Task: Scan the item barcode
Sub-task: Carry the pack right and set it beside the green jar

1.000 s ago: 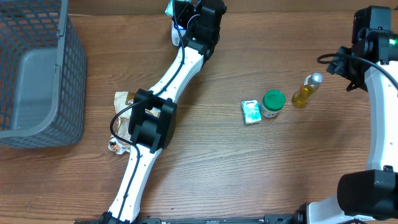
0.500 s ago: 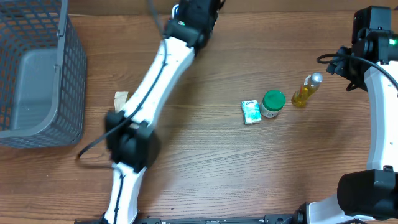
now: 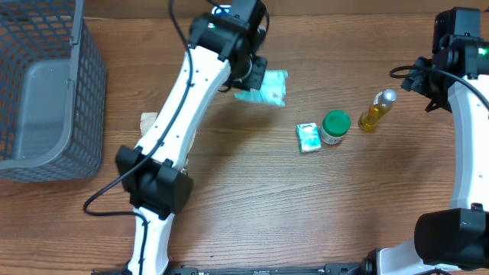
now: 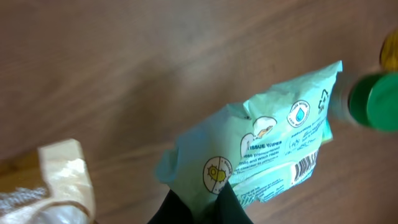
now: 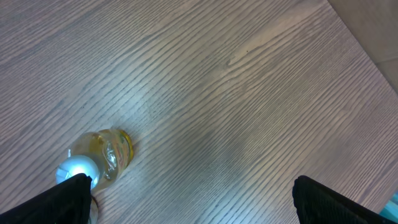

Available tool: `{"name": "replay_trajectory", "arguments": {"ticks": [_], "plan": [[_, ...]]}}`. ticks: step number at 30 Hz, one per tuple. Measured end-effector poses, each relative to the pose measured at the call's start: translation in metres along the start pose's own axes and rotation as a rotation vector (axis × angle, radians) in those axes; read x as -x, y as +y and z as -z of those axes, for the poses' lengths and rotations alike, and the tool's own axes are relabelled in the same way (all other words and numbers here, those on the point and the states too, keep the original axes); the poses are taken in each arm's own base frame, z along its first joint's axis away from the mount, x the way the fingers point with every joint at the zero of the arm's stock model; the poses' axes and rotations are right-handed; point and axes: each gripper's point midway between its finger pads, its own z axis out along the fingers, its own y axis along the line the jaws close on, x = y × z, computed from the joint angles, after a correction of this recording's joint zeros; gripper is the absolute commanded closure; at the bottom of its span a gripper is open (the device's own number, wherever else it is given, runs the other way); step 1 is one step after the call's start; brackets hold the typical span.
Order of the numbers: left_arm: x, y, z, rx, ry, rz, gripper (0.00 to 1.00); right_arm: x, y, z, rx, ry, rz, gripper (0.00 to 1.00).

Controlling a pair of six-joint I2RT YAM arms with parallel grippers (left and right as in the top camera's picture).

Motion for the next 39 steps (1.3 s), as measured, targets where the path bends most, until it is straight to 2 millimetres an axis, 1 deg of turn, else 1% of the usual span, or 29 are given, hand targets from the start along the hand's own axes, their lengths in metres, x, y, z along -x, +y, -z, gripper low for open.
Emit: {"name": "replay_trajectory", "arguments": {"ticks": [3, 11, 15, 16, 19, 22, 25, 28, 33, 36, 39], "plan": [[-0.013, -0.010, -0.015, -0.028, 0.071, -0.008, 0.95, 0.000, 0.000, 0.000, 0.000, 0.000, 0.000, 0.00], [-0.029, -0.050, -0.036, -0.162, 0.163, -0.042, 0.95, 0.000, 0.000, 0.000, -0.001, 0.000, 0.000, 0.00], [-0.039, -0.065, -0.053, -0.204, 0.219, -0.051, 0.96, 0.000, 0.000, 0.000, 0.000, 0.000, 0.000, 0.00], [-0.043, -0.069, -0.062, -0.213, 0.243, -0.055, 0.96, 0.000, 0.000, 0.000, 0.000, 0.000, -0.001, 0.00], [-0.046, -0.076, -0.078, -0.223, 0.264, -0.061, 0.95, 0.000, 0.000, 0.000, 0.000, 0.000, 0.000, 0.00], [-0.041, -0.079, -0.094, -0.231, 0.257, -0.060, 0.95, 0.000, 0.000, 0.000, 0.000, 0.000, 0.000, 0.00], [-0.037, -0.078, -0.104, -0.225, 0.247, -0.040, 0.96, 0.000, 0.000, 0.000, 0.000, 0.000, 0.000, 0.00], [-0.035, -0.072, -0.107, -0.197, 0.241, -0.007, 0.96, 0.000, 0.000, 0.000, 0.000, 0.000, 0.000, 0.00], [-0.036, -0.063, -0.108, -0.140, 0.244, 0.021, 0.95, 0.000, 0.000, 0.000, 0.000, 0.000, -0.001, 0.00], [-0.035, -0.060, -0.109, -0.119, 0.239, 0.024, 0.95, 0.000, 0.000, 0.000, 0.000, 0.000, 0.000, 0.00], [-0.037, -0.063, -0.111, -0.108, 0.240, 0.019, 0.96, 0.000, 0.000, 0.000, 0.000, 0.000, 0.000, 0.00]]}}
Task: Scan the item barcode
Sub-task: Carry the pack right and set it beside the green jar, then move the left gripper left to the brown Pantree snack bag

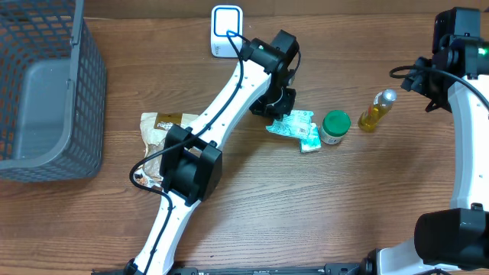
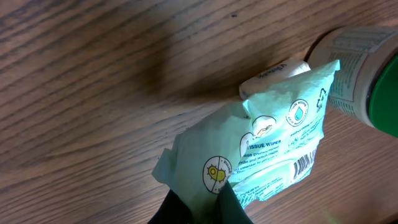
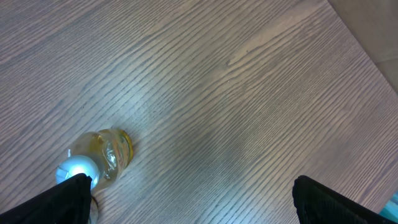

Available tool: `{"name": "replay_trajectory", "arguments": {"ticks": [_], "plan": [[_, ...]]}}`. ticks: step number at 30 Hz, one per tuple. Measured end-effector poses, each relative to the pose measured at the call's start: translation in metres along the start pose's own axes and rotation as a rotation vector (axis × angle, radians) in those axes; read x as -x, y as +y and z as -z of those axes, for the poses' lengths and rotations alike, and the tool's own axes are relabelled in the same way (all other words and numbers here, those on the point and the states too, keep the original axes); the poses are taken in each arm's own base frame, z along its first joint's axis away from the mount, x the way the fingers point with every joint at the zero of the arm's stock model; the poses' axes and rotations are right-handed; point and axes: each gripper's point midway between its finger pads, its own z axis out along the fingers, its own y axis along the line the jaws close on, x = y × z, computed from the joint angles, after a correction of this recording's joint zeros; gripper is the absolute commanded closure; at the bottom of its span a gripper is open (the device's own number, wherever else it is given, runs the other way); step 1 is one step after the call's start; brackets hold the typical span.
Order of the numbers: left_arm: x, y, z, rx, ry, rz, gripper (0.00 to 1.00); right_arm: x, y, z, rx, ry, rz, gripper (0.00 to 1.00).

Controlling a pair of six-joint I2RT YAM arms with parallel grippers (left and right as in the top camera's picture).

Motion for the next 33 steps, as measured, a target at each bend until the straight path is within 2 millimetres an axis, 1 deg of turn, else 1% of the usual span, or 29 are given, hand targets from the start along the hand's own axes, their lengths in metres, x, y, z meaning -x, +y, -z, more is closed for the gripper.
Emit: {"name": "replay_trajectory", "arguments": {"ticks": [3, 7, 9, 11, 14, 17, 18, 19, 22, 23, 24, 29, 31, 33], "plan": [[-0.004, -0.006, -0.005, 0.005, 0.010, -0.014, 0.95, 0.000, 0.000, 0.000, 0.000, 0.000, 0.000, 0.00], [-0.016, -0.018, -0.013, 0.012, 0.041, -0.041, 0.96, 0.000, 0.000, 0.000, 0.000, 0.000, 0.000, 0.00], [-0.020, -0.024, -0.014, 0.012, 0.047, -0.055, 0.93, 0.000, 0.000, 0.000, 0.000, 0.000, 0.000, 0.00], [-0.024, -0.026, -0.015, 0.015, 0.059, -0.061, 0.88, 0.000, 0.000, 0.000, 0.000, 0.000, 0.000, 0.00], [-0.028, -0.028, -0.016, 0.017, 0.072, -0.068, 0.66, 0.000, 0.000, 0.000, 0.000, 0.000, 0.000, 0.00], [-0.030, -0.027, -0.015, 0.018, 0.081, -0.069, 0.53, 0.000, 0.000, 0.000, 0.000, 0.000, 0.000, 0.00], [-0.031, -0.026, -0.015, 0.020, 0.086, -0.068, 0.48, 0.000, 0.000, 0.000, 0.000, 0.000, 0.000, 0.00], [-0.031, -0.024, -0.014, 0.022, 0.089, -0.062, 0.39, 0.000, 0.000, 0.000, 0.000, 0.000, 0.000, 0.00], [-0.032, -0.021, -0.014, 0.024, 0.094, -0.050, 0.25, 0.000, 0.000, 0.000, 0.000, 0.000, 0.000, 0.00], [-0.031, -0.020, -0.013, 0.024, 0.094, -0.048, 0.13, 0.000, 0.000, 0.000, 0.000, 0.000, 0.000, 0.00], [-0.031, -0.019, -0.013, 0.024, 0.094, -0.042, 0.05, 0.000, 0.000, 0.000, 0.000, 0.000, 0.000, 0.00], [-0.030, -0.009, -0.007, 0.024, 0.101, -0.013, 0.05, 0.000, 0.000, 0.000, 0.000, 0.000, 0.000, 0.00], [-0.029, -0.004, 0.004, 0.021, 0.088, 0.000, 0.05, 0.000, 0.000, 0.000, 0.000, 0.000, 0.000, 0.00], [-0.026, 0.001, 0.021, 0.013, 0.061, 0.011, 0.05, 0.000, 0.000, 0.000, 0.000, 0.000, 0.000, 0.00]]}}
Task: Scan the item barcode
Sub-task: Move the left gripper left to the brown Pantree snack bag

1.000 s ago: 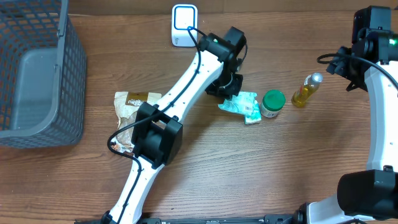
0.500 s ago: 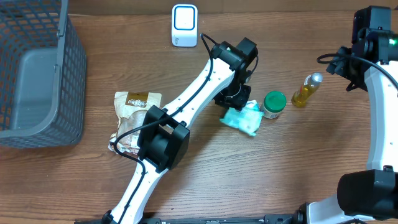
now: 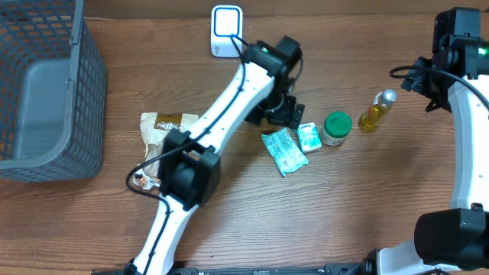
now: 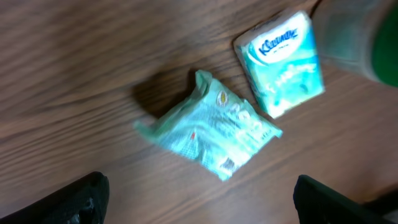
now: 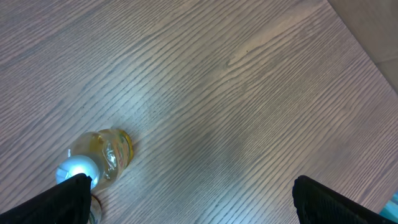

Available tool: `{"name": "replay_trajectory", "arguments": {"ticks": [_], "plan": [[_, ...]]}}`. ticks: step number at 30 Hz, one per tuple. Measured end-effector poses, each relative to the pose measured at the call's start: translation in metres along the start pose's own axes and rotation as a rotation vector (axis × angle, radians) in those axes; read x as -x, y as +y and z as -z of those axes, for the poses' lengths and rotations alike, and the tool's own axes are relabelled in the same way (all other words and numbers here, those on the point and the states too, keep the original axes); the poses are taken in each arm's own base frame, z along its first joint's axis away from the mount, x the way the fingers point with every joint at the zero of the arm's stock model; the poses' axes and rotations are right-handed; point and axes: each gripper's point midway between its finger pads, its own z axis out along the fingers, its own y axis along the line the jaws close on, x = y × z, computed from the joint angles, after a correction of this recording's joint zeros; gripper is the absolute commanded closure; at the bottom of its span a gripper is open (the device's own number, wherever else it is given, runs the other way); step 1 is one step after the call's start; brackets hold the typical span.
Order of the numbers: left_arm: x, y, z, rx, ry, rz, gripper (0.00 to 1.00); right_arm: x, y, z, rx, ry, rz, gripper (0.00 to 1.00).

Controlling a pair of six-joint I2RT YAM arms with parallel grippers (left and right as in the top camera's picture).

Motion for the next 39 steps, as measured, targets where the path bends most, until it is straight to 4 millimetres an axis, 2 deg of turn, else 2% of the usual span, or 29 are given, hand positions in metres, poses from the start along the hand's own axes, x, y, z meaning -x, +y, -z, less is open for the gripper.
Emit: {"name": "replay_trajectory", "arguments": {"ticks": [6, 9, 13, 16, 20, 26, 30, 33, 39], "plan": [[-0.008, 0.011, 0.076, -0.016, -0.122, 0.024, 0.05, 0.000, 0.000, 0.000, 0.000, 0.000, 0.000, 0.00], [-0.020, 0.027, 0.109, 0.035, -0.168, 0.044, 0.05, 0.000, 0.000, 0.000, 0.001, 0.000, 0.000, 0.00], [-0.037, 0.055, 0.127, 0.171, -0.164, 0.075, 0.04, 0.000, 0.000, 0.000, 0.000, 0.000, 0.000, 0.00], [-0.040, 0.072, 0.130, 0.270, -0.163, 0.090, 0.04, 0.000, 0.000, 0.000, 0.001, 0.000, 0.000, 0.00], [-0.042, 0.084, 0.127, 0.334, -0.153, 0.095, 0.04, 0.000, 0.000, 0.000, 0.000, 0.000, 0.000, 0.00], [-0.054, 0.098, 0.105, 0.390, -0.066, 0.103, 0.05, 0.000, 0.000, 0.000, 0.000, 0.000, 0.000, 0.00], [-0.070, 0.110, 0.085, 0.424, 0.028, 0.111, 0.08, 0.000, 0.000, 0.000, 0.000, 0.000, 0.000, 0.00], [-0.085, 0.126, 0.070, 0.472, 0.107, 0.139, 0.07, 0.000, 0.000, 0.000, 0.001, 0.000, -0.001, 0.00], [-0.104, 0.157, 0.060, 0.555, 0.186, 0.210, 0.04, 0.000, 0.000, 0.000, 0.001, 0.000, 0.001, 0.00]]}}
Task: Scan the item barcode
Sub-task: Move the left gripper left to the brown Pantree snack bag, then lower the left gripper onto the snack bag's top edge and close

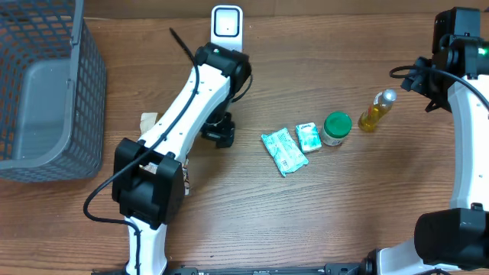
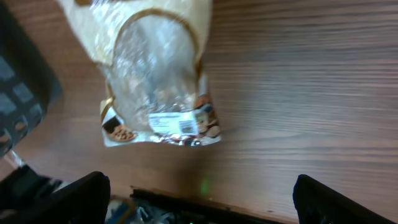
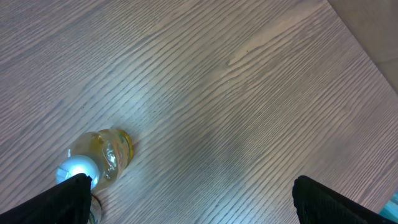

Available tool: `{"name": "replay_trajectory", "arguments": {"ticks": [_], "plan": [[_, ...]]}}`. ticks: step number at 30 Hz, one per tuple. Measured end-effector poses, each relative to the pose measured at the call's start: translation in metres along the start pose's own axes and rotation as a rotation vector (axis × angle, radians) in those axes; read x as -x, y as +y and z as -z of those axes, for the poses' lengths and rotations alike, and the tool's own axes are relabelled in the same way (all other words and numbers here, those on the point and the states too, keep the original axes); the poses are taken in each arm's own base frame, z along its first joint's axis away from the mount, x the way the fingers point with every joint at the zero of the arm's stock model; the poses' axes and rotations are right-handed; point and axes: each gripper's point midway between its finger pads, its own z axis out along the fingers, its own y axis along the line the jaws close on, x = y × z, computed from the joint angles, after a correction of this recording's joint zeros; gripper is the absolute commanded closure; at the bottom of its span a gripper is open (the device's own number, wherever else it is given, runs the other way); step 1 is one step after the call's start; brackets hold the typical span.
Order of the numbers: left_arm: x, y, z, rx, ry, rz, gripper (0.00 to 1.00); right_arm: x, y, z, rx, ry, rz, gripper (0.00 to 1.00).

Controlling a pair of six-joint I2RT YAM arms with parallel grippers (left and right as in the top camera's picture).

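A pale green wipes pack (image 1: 283, 151) lies flat on the table beside a small tissue pack (image 1: 308, 137). The white scanner (image 1: 227, 29) stands at the back edge. My left gripper (image 1: 218, 131) (image 2: 200, 194) is open and empty, hovering over a clear snack bag (image 2: 155, 81) whose barcode label (image 2: 171, 123) faces up. In the overhead view only the bag's corner (image 1: 148, 120) shows beside the arm. My right gripper (image 1: 428, 84) (image 3: 189, 199) is open at the far right, next to a yellow bottle (image 3: 99, 158).
A grey mesh basket (image 1: 42, 92) fills the left end of the table. A green-lidded jar (image 1: 335, 127) and the yellow bottle (image 1: 376, 111) stand right of the tissue pack. The table's front edge and dark frame (image 2: 186, 205) show below the snack bag.
My left gripper has gone from above the wipes pack leftwards to above the snack bag, still open. The wipes pack stays where it lay. The right arm is unmoved.
My left gripper held the wipes pack raised at the back of the table. Then it held it low beside the tissue pack and jar. Then it was open with the pack lying on the table. Now it hangs over the snack bag.
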Motion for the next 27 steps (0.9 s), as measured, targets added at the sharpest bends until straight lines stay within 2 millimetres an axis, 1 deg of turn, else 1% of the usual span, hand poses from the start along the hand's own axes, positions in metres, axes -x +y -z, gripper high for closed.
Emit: {"name": "replay_trajectory", "arguments": {"ticks": [1, 3, 6, 10, 11, 13, 14, 16, 22, 24, 27], "plan": [[-0.003, 0.006, -0.003, 0.006, 0.011, 0.022, 0.03, 0.000, 0.000, 0.000, 0.000, 0.000, -0.001, 0.00], [-0.007, 0.017, -0.002, 0.003, 0.010, 0.062, 0.02, 0.000, 0.000, 0.000, 0.000, 0.000, -0.001, 0.00], [-0.011, 0.038, 0.012, -0.034, -0.068, 0.156, 0.02, 0.000, 0.000, 0.000, 0.000, 0.000, -0.001, 0.00], [-0.019, 0.068, 0.035, -0.103, -0.221, 0.295, 0.03, 0.000, 0.000, 0.000, 0.000, 0.000, -0.001, 0.00], [-0.022, 0.074, 0.038, -0.118, -0.254, 0.325, 0.03, 0.000, 0.000, 0.000, 0.000, 0.000, -0.001, 0.00], [-0.032, 0.083, 0.034, -0.131, -0.280, 0.363, 0.03, 0.000, 0.000, 0.000, -0.001, 0.000, 0.000, 0.00], [-0.038, 0.085, 0.029, -0.133, -0.277, 0.378, 0.04, 0.000, 0.000, 0.000, 0.000, 0.000, -0.001, 0.00], [-0.043, 0.086, 0.015, -0.132, -0.265, 0.399, 0.04, 0.000, 0.000, 0.000, -0.001, 0.000, -0.001, 0.00], [-0.041, 0.076, -0.048, -0.127, -0.200, 0.439, 0.03, 0.000, 0.000, 0.000, 0.000, 0.000, -0.001, 0.00], [-0.040, 0.072, -0.063, -0.147, -0.187, 0.460, 0.02, 0.000, 0.000, 0.000, 0.000, 0.000, -0.001, 0.00], [-0.038, 0.069, -0.077, -0.171, -0.182, 0.481, 0.01, 0.000, 0.000, 0.000, 0.000, 0.000, -0.001, 0.00]]}}
